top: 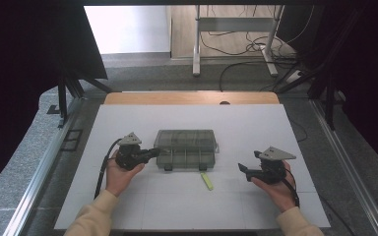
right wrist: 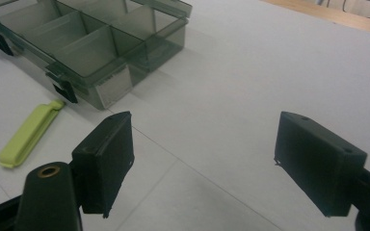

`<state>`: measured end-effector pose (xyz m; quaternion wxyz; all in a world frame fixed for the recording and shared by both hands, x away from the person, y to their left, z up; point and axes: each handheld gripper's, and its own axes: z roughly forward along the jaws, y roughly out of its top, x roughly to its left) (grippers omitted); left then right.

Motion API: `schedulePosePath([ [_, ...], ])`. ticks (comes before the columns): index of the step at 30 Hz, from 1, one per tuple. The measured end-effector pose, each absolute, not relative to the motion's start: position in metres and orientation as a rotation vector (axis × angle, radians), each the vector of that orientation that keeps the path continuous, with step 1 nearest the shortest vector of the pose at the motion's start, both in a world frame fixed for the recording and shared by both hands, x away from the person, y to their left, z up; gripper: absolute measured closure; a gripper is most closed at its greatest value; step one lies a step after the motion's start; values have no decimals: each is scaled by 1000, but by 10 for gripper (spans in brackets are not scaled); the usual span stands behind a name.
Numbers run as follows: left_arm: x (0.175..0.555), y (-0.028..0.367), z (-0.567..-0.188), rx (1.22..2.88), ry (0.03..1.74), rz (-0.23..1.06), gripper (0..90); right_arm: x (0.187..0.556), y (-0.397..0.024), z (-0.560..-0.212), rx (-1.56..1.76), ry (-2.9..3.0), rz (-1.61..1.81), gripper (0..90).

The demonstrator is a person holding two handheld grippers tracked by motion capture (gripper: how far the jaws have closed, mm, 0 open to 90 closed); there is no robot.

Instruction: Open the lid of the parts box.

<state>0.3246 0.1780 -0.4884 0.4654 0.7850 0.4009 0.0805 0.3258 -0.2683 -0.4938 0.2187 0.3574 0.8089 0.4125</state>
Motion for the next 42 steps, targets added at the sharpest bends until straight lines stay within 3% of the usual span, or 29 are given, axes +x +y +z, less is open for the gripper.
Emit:
schedulePosePath([
  [42,328,176,-487,1917,972,179,900,375,-170,-487,709,2282,1153,244],
])
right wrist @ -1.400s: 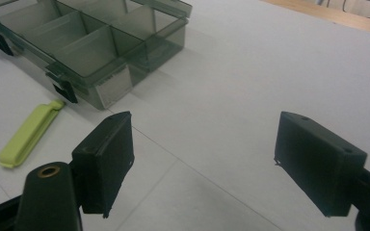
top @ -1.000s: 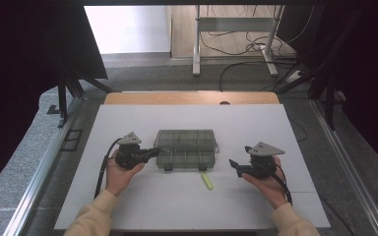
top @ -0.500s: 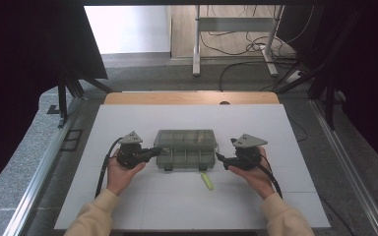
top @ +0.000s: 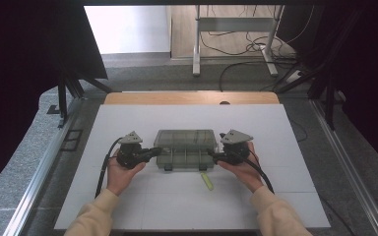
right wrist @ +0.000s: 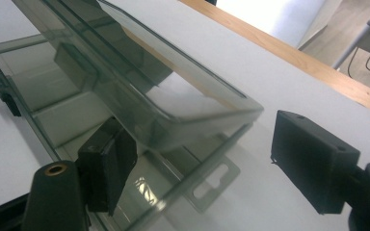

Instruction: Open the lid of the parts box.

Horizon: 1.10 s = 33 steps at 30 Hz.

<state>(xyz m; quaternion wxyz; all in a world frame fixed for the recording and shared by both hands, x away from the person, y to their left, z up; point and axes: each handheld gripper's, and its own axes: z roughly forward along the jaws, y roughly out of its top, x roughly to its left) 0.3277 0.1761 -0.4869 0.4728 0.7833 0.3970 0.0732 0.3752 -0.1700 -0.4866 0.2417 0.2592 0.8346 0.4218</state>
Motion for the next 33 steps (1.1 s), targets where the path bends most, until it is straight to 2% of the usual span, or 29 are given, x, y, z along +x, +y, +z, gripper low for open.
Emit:
schedulePosePath([
  [11,327,176,-486,1914,967,173,900,379,-159,-483,657,2256,1172,289],
  [33,317,184,-487,1913,952,208,897,381,-153,-477,603,2206,1207,313],
])
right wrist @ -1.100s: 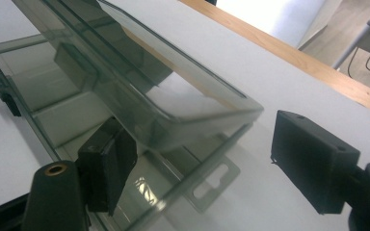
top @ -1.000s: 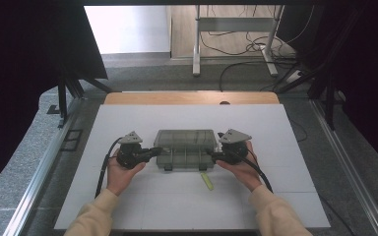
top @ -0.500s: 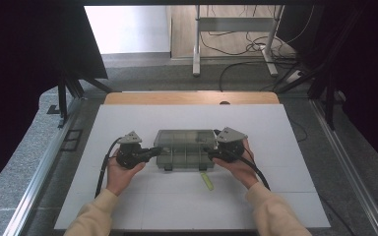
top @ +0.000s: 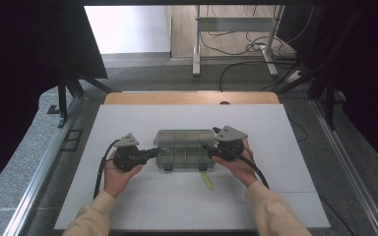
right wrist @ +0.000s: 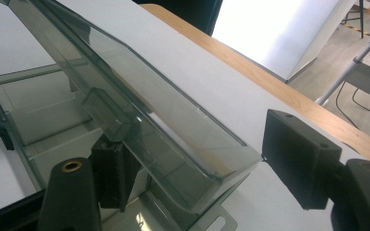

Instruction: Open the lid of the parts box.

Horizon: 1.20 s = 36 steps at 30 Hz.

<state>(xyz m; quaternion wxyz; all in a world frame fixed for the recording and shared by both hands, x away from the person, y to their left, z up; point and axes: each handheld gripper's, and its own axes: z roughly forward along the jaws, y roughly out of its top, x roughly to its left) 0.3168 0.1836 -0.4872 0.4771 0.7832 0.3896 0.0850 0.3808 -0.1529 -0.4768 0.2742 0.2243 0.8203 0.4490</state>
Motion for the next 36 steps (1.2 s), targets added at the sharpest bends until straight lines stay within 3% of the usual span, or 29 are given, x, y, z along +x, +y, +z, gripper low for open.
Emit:
schedulePosePath([
  [6,309,186,-491,1933,954,222,871,383,-153,-476,610,2195,1224,317],
  [9,305,188,-495,1947,965,248,817,384,-153,-474,616,2190,1233,324],
  [12,303,190,-497,1942,972,264,677,386,-153,-472,618,2186,1240,328],
  [13,301,190,-497,1941,970,276,677,386,-153,-472,618,2186,1240,328],
  [14,301,190,-498,1949,966,280,563,387,-153,-472,617,2183,1243,330],
  [16,299,189,-498,1961,970,297,478,389,-153,-471,622,2181,1250,332],
  [21,296,191,-500,1968,989,329,321,393,-153,-467,629,2171,1269,337],
  [27,295,193,-506,1989,1017,327,241,398,-154,-465,643,2163,1298,344],
  [36,295,191,-510,2013,1018,330,233,405,-154,-462,663,2155,1334,358],
])
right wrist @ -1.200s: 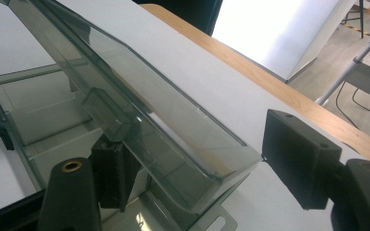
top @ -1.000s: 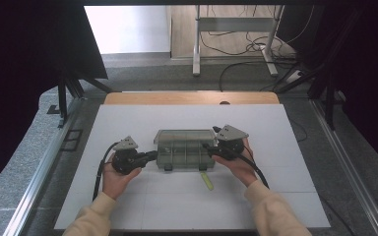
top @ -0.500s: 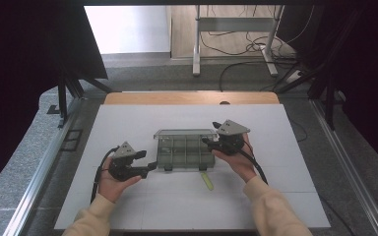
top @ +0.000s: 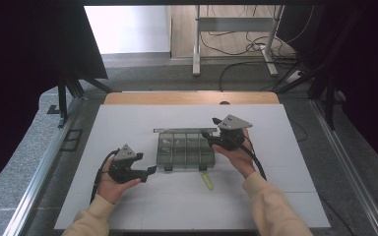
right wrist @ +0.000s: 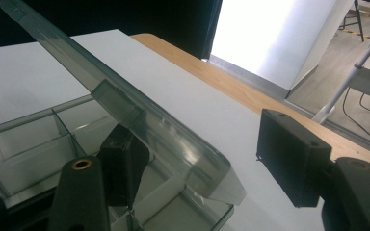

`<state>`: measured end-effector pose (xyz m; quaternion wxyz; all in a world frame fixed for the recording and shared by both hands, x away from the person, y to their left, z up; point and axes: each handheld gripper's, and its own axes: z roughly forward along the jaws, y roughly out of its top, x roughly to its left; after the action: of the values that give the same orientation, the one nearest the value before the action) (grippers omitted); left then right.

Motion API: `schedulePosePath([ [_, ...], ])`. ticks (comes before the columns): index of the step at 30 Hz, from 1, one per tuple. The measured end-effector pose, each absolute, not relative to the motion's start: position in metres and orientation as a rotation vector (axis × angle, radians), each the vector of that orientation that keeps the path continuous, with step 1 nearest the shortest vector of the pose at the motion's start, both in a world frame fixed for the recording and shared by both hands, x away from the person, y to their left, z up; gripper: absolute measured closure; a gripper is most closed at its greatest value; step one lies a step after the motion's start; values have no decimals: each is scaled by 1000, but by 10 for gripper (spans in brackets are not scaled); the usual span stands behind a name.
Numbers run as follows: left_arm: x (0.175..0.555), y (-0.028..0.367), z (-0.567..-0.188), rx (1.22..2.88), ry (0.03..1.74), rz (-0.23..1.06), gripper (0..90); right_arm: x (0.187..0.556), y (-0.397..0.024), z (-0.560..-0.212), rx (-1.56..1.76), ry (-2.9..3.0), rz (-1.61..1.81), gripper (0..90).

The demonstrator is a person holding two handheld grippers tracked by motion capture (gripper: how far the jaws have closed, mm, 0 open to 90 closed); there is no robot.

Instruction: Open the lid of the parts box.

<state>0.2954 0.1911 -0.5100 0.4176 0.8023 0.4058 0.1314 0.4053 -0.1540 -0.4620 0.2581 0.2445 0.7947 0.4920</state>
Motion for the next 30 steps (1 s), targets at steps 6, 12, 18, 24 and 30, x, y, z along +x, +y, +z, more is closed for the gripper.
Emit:
schedulePosePath([
  [6,296,192,-511,2013,1027,333,232,412,-153,-461,674,2148,1375,376],
  [12,296,192,-512,2016,1029,335,233,416,-152,-460,680,2148,1384,389],
  [18,297,192,-512,2020,1031,335,232,423,-150,-458,687,2146,1398,415],
  [24,296,193,-512,2018,1032,335,232,428,-151,-459,711,2149,1411,437],
  [30,297,193,-513,2019,1033,334,233,433,-152,-459,733,2152,1421,460],
])
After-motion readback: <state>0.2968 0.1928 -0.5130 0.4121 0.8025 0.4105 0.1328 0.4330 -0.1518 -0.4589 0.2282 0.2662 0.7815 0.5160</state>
